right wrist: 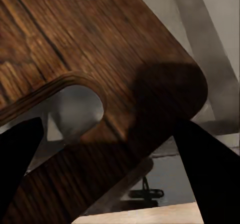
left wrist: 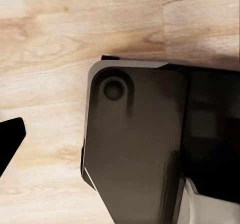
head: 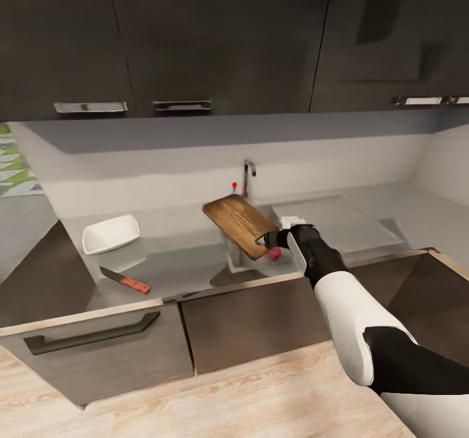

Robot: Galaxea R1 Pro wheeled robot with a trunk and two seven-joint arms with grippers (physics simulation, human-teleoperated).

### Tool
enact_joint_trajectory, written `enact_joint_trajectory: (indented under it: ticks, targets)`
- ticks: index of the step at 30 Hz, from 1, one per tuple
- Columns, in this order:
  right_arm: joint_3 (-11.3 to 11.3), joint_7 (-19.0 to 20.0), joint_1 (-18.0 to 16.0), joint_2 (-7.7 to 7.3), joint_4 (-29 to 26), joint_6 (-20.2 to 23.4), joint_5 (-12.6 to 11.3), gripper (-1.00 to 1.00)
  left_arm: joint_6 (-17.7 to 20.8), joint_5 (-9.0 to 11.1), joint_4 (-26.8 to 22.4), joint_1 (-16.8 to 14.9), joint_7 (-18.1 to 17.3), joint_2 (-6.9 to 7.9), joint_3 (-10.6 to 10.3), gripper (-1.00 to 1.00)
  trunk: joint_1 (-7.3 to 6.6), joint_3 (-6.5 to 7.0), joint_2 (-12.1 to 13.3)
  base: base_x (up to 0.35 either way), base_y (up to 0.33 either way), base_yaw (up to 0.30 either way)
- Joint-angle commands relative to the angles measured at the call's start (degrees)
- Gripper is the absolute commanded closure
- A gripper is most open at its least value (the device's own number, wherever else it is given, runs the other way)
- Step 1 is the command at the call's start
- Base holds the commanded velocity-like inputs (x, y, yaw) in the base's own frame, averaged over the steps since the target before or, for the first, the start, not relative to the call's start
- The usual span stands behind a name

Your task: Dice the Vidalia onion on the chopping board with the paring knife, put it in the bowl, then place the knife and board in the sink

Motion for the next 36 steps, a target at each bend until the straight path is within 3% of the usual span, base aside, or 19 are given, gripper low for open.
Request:
enact_joint_trajectory:
  ticks: [1,9,12,15,18,24,26,29,36]
  targets:
    - [-0.3,0.2,-0.1,0.09,-0.1,0.3,0.3,1.00,0.0,0.6,-0.1,0.0,0.0,0.02,-0.1,-1.00,0.05,-0.09,-0.1,0.239,0.243,0.000]
    - [0.5,0.5,-0.1,0.51,0.0,0.2,0.3,1.00,0.0,0.5,0.9,0.0,0.0,0.02,-0.1,-1.00,0.05,-0.09,-0.1,0.184,0.070,0.000]
    - [4.4,1.2,-0.1,0.70,-0.1,0.2,0.3,1.00,0.0,0.5,1.2,0.0,0.0,0.02,-0.1,-1.00,0.05,-0.09,-0.1,0.017,0.002,0.000]
    - [11.5,2.5,-0.1,0.77,-0.2,0.3,0.2,1.00,0.0,0.5,1.3,0.0,0.0,0.02,-0.1,-1.00,0.05,-0.09,-0.1,0.005,0.001,0.000]
    - [14.8,3.2,-0.1,0.85,-0.2,0.3,0.1,1.00,0.0,0.5,1.4,0.0,0.0,0.02,-0.1,-1.00,0.05,-0.09,-0.1,0.001,0.000,0.000]
    - [15.9,4.5,-0.1,0.89,-0.2,2.3,0.1,1.00,0.0,0.5,1.5,0.0,0.0,0.02,-0.1,-1.00,0.05,-0.09,-0.1,0.000,0.000,0.000]
    - [16.3,8.2,-0.1,0.79,-0.2,3.4,0.1,1.00,0.0,0.5,1.5,0.0,0.0,0.02,-0.1,-1.00,0.05,-0.09,-0.1,0.000,0.000,0.000]
    - [17.3,10.5,-0.1,0.67,-0.2,3.9,0.2,1.00,0.0,0.6,1.5,0.0,0.0,0.02,-0.1,-1.00,0.05,-0.09,-0.1,0.000,0.000,0.000]
    - [17.8,11.4,-0.1,0.77,-0.2,7.2,0.2,1.00,0.0,0.5,1.5,0.0,0.0,0.02,-0.1,-1.00,0.05,-0.09,-0.1,0.000,0.000,0.000]
